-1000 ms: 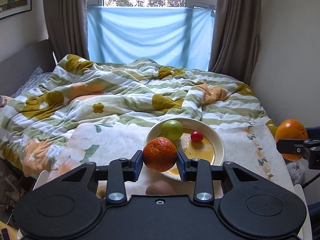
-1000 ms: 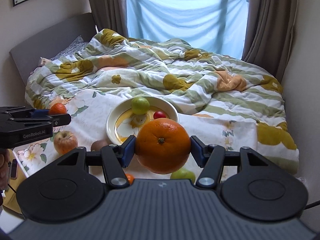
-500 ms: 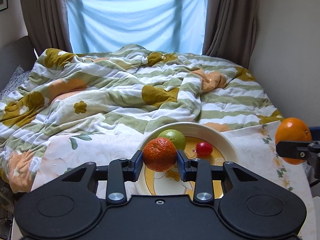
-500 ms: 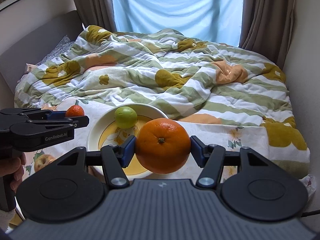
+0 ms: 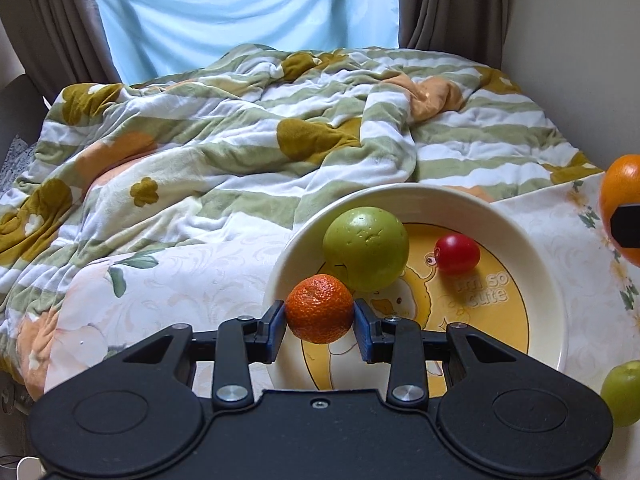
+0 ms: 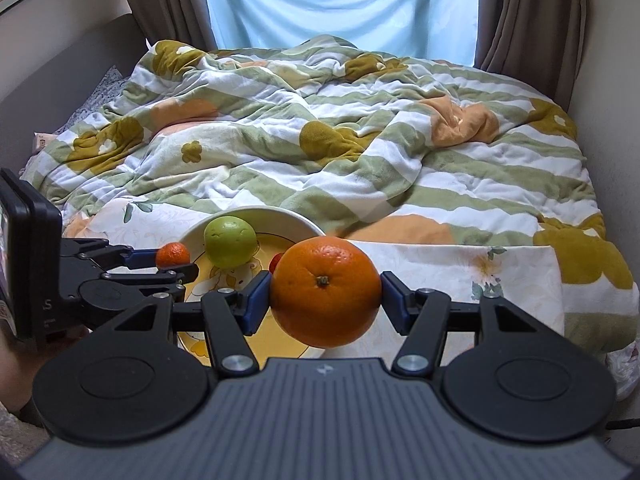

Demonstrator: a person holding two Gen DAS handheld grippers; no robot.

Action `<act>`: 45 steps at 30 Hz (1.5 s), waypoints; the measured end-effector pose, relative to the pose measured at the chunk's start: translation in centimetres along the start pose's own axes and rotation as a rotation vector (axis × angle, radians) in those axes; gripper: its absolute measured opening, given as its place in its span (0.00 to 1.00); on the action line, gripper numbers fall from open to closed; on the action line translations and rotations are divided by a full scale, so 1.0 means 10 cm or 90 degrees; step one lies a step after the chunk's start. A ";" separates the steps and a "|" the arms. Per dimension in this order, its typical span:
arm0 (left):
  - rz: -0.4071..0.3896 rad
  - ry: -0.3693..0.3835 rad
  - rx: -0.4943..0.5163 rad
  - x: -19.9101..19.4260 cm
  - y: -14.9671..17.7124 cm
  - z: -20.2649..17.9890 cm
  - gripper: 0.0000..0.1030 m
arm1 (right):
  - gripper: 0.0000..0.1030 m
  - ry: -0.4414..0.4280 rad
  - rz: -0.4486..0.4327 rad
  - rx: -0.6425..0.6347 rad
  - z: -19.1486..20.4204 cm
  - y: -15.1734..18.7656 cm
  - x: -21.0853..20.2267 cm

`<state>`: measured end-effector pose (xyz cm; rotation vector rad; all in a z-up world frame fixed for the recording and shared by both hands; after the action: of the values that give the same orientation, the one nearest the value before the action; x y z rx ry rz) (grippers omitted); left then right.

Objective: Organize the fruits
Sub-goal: 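Release the mandarin into the bowl while the right tool drops the orange in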

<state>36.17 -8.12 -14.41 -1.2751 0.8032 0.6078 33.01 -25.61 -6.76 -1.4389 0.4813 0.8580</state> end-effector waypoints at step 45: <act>-0.058 -0.010 -0.110 -1.08 0.60 0.25 1.00 | 0.73 -0.024 0.053 -0.047 0.48 0.31 0.94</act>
<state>25.46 -4.11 -9.02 -1.4552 0.6872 0.6237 35.62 -19.16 -15.24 -1.4752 0.4887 0.9769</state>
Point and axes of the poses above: each gripper's, at about its wrist camera, not at the fingertips, and x roughly the way its jaws point, z to its left, y to its underside, the point moved 8 cm from there along x, roughly the way its jaws point, and after that the axes turned 1 degree about -x, right-handed, at the moved point
